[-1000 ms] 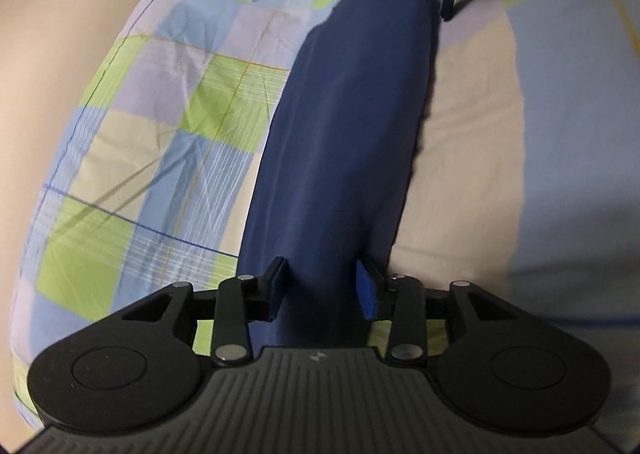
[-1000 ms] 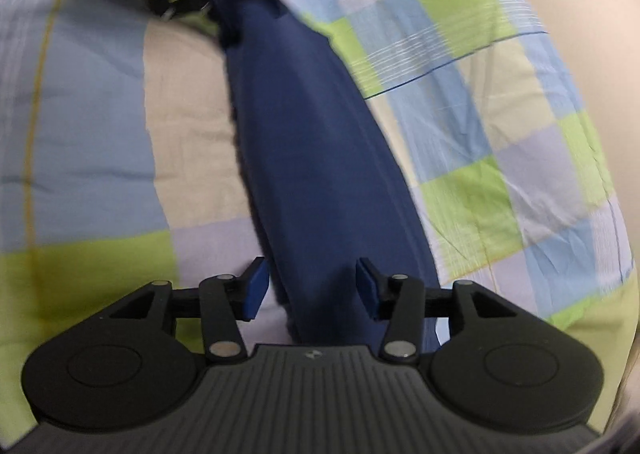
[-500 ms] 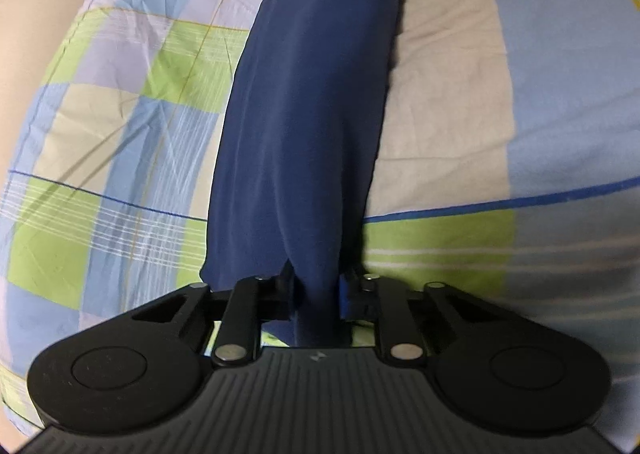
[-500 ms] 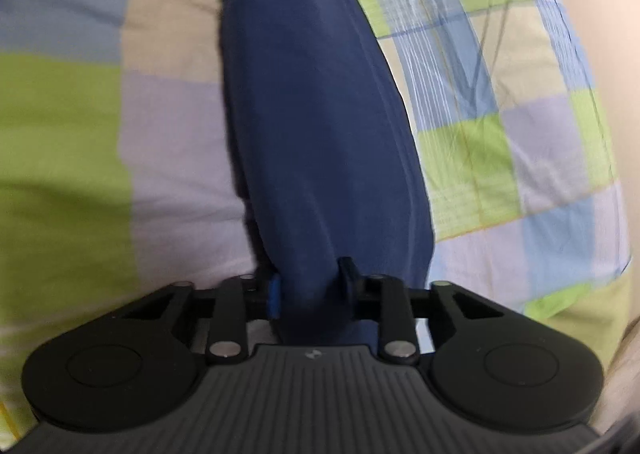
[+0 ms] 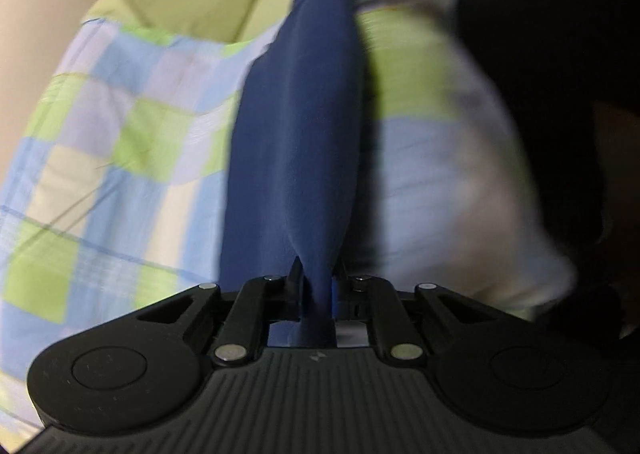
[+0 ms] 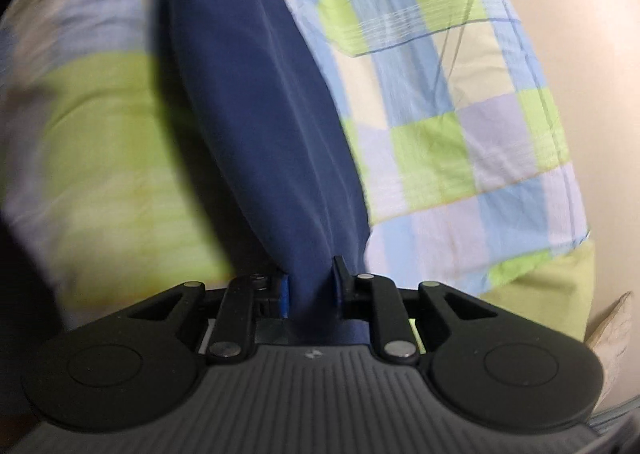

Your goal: Fold clothes

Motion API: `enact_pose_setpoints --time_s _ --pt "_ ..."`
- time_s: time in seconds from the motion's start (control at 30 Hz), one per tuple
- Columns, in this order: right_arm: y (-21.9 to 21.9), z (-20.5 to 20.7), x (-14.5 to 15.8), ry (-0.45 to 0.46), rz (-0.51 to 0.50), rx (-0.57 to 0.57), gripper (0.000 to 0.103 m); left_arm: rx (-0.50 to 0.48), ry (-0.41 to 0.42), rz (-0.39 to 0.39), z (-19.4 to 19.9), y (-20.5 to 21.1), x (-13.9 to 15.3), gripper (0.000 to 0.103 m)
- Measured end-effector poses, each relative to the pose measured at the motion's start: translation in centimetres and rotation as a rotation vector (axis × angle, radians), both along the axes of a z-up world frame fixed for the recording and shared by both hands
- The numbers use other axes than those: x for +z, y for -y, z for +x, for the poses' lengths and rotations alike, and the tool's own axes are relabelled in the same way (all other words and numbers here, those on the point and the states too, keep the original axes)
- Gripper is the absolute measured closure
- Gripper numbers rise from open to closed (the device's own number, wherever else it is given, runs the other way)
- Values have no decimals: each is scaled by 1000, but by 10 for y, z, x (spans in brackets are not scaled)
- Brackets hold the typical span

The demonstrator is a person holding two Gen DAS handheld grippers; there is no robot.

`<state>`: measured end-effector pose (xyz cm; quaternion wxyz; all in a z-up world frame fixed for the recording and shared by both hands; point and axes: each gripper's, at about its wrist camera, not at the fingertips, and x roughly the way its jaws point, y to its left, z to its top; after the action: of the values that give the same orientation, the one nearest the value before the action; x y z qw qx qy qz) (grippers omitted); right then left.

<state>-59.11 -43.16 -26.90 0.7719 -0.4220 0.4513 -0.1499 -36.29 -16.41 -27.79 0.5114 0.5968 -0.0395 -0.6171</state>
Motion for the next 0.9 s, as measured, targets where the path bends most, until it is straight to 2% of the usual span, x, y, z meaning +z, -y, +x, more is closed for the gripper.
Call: enact_pose_setpoints --time_s 0.1,0.13,0.17,0.3,0.4,0.47,0.6,0.77,0.9 --pt "-6 -5 -18 -31 -13 -10 80 42 -54 5 4 0 -4 89" --pt "-9 -7 -20 -27 -22 -26 78 76 -109 -8 11 -1 7 88" --pt "-12 -6 -17 -17 -24 -44 75 107 -158 -21 18 -2 16 83" --pt "-17 -12 11 81 77 -175 73 166 -266 -46 41 -7 36 80" --pt "-41 -22 28 172 123 -180 73 205 -320 -39 58 -10 42 80" --pt "-57 -17 37 249 190 -181 73 228 -334 -27 64 -8 43 80" --pt "-78 3 43 340 290 -160 71 236 -345 -10 66 -8 41 80" --pt "-115 47 37 349 352 -86 69 211 -303 2 60 -11 33 80" --pt "-125 75 32 327 376 -70 68 202 -291 -4 59 -13 28 80"
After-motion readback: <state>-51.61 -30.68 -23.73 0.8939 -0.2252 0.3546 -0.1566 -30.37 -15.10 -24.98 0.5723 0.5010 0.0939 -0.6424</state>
